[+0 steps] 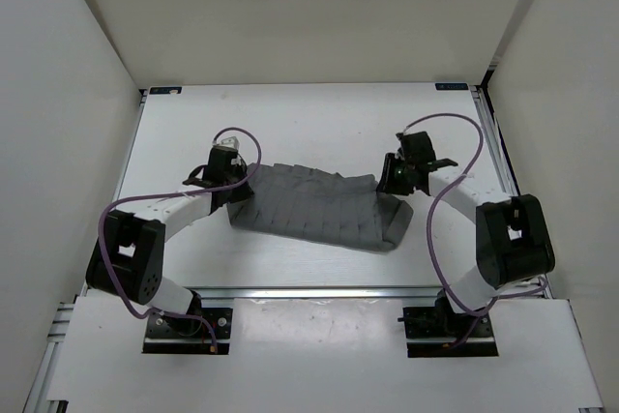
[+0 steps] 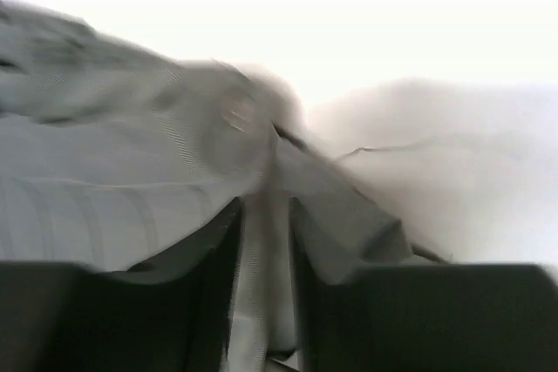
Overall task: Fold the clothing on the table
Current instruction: Fold the skirt
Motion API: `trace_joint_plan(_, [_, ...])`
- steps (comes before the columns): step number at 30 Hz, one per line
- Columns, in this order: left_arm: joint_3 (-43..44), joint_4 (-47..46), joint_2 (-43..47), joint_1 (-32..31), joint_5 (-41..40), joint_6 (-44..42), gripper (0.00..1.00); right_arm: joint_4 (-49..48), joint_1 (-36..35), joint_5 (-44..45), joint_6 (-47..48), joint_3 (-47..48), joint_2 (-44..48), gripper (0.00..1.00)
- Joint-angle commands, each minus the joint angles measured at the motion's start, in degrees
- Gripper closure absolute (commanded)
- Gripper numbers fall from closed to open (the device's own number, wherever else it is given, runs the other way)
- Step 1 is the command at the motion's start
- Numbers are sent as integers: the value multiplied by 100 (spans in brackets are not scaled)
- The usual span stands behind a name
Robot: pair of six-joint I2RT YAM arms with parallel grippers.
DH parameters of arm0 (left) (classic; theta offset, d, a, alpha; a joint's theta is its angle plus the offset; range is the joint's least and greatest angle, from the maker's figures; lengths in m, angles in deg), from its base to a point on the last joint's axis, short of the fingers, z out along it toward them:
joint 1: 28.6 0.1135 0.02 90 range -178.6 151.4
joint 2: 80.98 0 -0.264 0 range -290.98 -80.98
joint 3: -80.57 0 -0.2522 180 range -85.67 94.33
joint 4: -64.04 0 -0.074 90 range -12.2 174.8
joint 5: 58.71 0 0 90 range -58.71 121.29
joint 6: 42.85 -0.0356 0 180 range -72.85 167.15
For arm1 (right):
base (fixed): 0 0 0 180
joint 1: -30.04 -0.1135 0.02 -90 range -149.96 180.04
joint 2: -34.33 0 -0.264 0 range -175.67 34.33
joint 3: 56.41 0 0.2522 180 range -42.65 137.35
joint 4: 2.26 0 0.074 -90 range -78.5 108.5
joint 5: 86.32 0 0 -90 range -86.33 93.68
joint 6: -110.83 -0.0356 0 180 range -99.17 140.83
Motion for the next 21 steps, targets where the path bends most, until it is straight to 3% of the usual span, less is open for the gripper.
trace_joint_plan(1, [-28,-1,220,68,110,12,100,-567,133,-80,551,537,254,61])
trace_joint_plan(5, [-142,8,360,156,66,3,100,327,98,192,710,723,666,40])
trace_joint_plan(7, [-248,-53,422,200,84,12,100,636,36,332,640,487,939,35])
trace_joint_plan(15, [-415,-150,536,280,225,21,100,1130,527,-53,-133,-894,1819,26])
trace_joint_plan(21, [-503,-185,545,332,277,29,100,569,931,-869,-432,-1509,1872,21])
